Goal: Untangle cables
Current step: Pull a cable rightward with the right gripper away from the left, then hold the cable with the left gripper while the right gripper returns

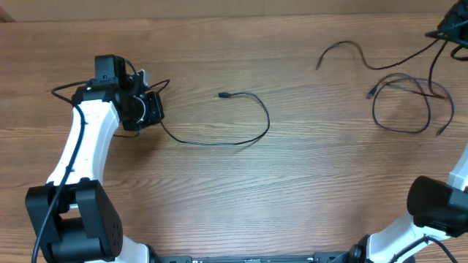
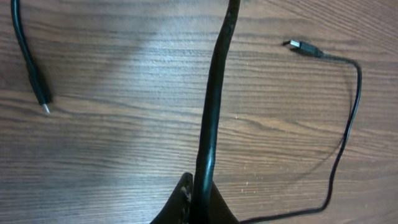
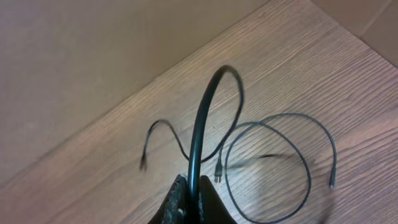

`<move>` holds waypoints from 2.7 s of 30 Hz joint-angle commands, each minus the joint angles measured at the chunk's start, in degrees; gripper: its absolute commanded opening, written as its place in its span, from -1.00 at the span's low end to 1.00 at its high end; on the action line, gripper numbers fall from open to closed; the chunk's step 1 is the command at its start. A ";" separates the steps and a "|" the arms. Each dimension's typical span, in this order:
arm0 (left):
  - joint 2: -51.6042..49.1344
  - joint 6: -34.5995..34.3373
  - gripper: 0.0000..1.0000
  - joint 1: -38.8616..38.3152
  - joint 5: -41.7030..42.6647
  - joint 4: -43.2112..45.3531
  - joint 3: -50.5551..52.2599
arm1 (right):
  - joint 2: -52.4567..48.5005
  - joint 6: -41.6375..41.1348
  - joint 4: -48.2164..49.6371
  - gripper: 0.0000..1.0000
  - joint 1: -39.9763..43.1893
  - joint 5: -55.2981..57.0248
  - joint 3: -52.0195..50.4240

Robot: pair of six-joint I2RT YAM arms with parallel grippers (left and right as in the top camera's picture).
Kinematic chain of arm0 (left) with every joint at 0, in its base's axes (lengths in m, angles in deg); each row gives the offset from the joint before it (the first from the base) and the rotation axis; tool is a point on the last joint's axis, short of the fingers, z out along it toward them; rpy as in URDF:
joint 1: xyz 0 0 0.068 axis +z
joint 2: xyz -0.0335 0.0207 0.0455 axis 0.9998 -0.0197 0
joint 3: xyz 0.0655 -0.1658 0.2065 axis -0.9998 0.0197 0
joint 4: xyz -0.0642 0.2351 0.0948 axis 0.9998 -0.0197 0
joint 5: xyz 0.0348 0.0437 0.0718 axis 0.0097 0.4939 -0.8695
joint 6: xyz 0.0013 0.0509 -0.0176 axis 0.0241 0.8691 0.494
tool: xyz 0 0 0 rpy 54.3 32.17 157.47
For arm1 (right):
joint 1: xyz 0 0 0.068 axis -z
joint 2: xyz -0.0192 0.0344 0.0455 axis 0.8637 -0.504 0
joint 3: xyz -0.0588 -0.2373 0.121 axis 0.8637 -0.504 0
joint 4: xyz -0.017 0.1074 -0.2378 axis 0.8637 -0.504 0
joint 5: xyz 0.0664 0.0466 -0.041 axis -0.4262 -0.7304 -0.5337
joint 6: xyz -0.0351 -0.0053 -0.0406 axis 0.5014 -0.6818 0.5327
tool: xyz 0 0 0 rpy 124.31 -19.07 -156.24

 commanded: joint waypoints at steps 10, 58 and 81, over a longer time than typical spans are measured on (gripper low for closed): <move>0.42 0.70 -0.92 -4.74 0.72 -2.19 -0.61 | 0.52 -4.66 0.13 -0.92 0.63 10.95 0.24; 0.42 -0.24 -0.92 -7.45 -3.48 -2.51 -0.61 | -2.62 -0.31 14.14 -0.92 7.32 1.09 1.88; 0.42 -0.90 -0.91 -8.96 6.12 3.93 -0.61 | -11.78 -0.09 -2.91 1.00 7.45 -8.63 1.88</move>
